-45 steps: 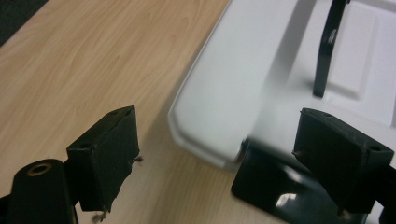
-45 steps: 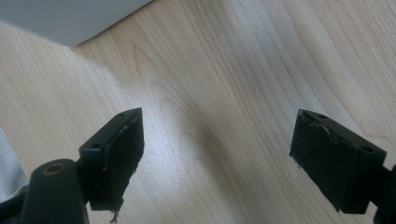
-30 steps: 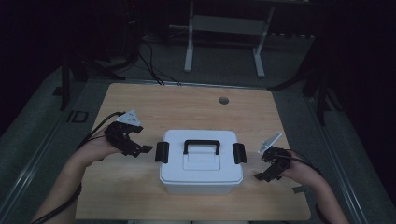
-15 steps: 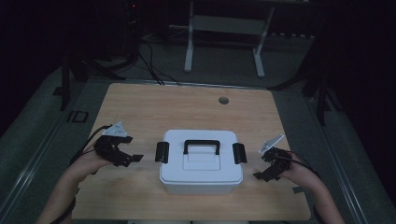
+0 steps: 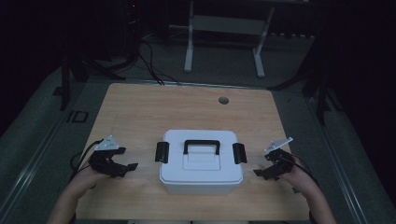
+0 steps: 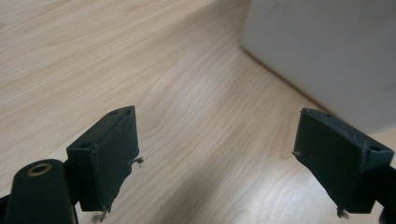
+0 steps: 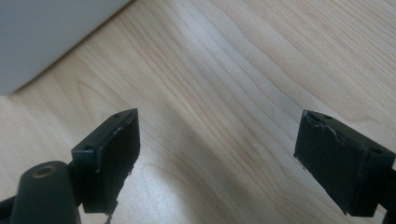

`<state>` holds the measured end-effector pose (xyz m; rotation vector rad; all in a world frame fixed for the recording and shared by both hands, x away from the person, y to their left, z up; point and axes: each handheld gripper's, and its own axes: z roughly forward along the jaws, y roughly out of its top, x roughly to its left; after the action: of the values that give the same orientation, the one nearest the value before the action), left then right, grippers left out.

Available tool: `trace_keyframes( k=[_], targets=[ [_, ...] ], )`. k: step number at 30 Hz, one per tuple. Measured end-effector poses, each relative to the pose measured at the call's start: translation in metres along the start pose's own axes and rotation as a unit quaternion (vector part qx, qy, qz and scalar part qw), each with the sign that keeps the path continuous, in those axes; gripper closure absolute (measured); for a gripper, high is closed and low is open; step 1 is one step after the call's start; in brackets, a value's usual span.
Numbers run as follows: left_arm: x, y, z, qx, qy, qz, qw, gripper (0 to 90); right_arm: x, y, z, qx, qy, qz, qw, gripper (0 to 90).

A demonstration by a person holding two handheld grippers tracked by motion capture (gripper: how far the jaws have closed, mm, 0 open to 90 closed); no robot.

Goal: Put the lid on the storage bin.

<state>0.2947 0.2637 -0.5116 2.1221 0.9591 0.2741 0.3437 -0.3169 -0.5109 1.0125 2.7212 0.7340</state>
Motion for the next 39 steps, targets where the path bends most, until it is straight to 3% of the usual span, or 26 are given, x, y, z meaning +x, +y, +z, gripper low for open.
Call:
trace_keyframes(
  k=[10, 14, 18, 21, 22, 23, 24, 25, 26, 27, 28, 30, 31, 32, 34, 35, 38, 39],
  targets=[
    [-0.005, -0.02, 0.012, -0.006, 0.014, -0.011, 0.9998, 13.9, -0.001, -0.006, 0.008, -0.054, -0.031, 0.036, 0.9974, 13.6],
    [-0.005, -0.025, 0.015, -0.004, 0.031, -0.014, 0.9994, 13.9, -0.002, -0.01, 0.013, -0.075, -0.052, 0.058, 0.9942, 13.0],
    [-0.006, -0.027, 0.015, -0.018, 0.045, -0.017, 0.9987, 13.9, -0.004, -0.015, 0.015, -0.094, -0.066, 0.084, 0.9897, 12.4],
    [-0.007, -0.029, 0.016, -0.023, 0.051, -0.022, 0.9982, 13.9, -0.004, -0.018, 0.017, -0.096, -0.072, 0.093, 0.9884, 12.3],
    [-0.007, -0.03, 0.017, -0.03, 0.053, -0.025, 0.9978, 13.8, -0.003, -0.02, 0.019, -0.103, -0.081, 0.102, 0.9861, 12.3],
    [-0.007, -0.03, 0.017, -0.03, 0.053, -0.025, 0.9978, 13.9, -0.003, -0.02, 0.019, -0.103, -0.081, 0.102, 0.9861, 12.3],
    [-0.007, -0.032, 0.019, -0.032, 0.055, -0.028, 0.9976, 13.9, -0.003, -0.023, 0.02, -0.115, -0.092, 0.114, 0.9825, 12.3],
    [-0.007, -0.032, 0.019, -0.032, 0.055, -0.028, 0.9976, 13.8, -0.003, -0.023, 0.02, -0.115, -0.092, 0.114, 0.9825, 12.3],
    [-0.007, -0.033, 0.021, -0.028, 0.072, -0.027, 0.9966, 13.8, -0.002, -0.026, 0.021, -0.129, -0.107, 0.125, 0.9779, 12.3],
    [-0.007, -0.033, 0.021, -0.028, 0.072, -0.027, 0.9966, 13.9, -0.002, -0.026, 0.021, -0.129, -0.107, 0.125, 0.9779, 12.3],
    [-0.007, -0.034, 0.022, -0.03, 0.084, -0.034, 0.9955, 13.8, -0.001, -0.029, 0.021, -0.145, -0.119, 0.136, 0.9728, 12.3],
    [-0.007, -0.034, 0.022, -0.039, 0.107, -0.035, 0.9929, 13.5, -0.001, -0.032, 0.02, -0.167, -0.132, 0.148, 0.9658, 12.3],
    [-0.007, -0.034, 0.022, -0.039, 0.107, -0.035, 0.9929, 13.2, -0.001, -0.032, 0.02, -0.167, -0.132, 0.148, 0.9658, 12.3],
    [-0.008, -0.034, 0.022, -0.041, 0.121, -0.036, 0.9911, 13.2, 0.0, -0.035, 0.02, -0.179, -0.143, 0.154, 0.9613, 12.3],
    [-0.007, -0.036, 0.019, -0.055, 0.131, -0.047, 0.9887, 13.1, 0.0, -0.037, 0.021, -0.182, -0.147, 0.156, 0.9595, 12.3],
    [-0.007, -0.036, 0.019, -0.055, 0.131, -0.047, 0.9887, 13.1, 0.0, -0.037, 0.021, -0.182, -0.147, 0.156, 0.9595, 12.3],
    [-0.007, -0.039, 0.016, -0.073, 0.145, -0.059, 0.985, 13.1, 0.002, -0.04, 0.024, -0.179, -0.158, 0.151, 0.9592, 12.3],
    [-0.007, -0.039, 0.016, -0.073, 0.145, -0.059, 0.985, 13.1, 0.002, -0.04, 0.024, -0.179, -0.158, 0.151, 0.9592, 12.3]
  ],
)
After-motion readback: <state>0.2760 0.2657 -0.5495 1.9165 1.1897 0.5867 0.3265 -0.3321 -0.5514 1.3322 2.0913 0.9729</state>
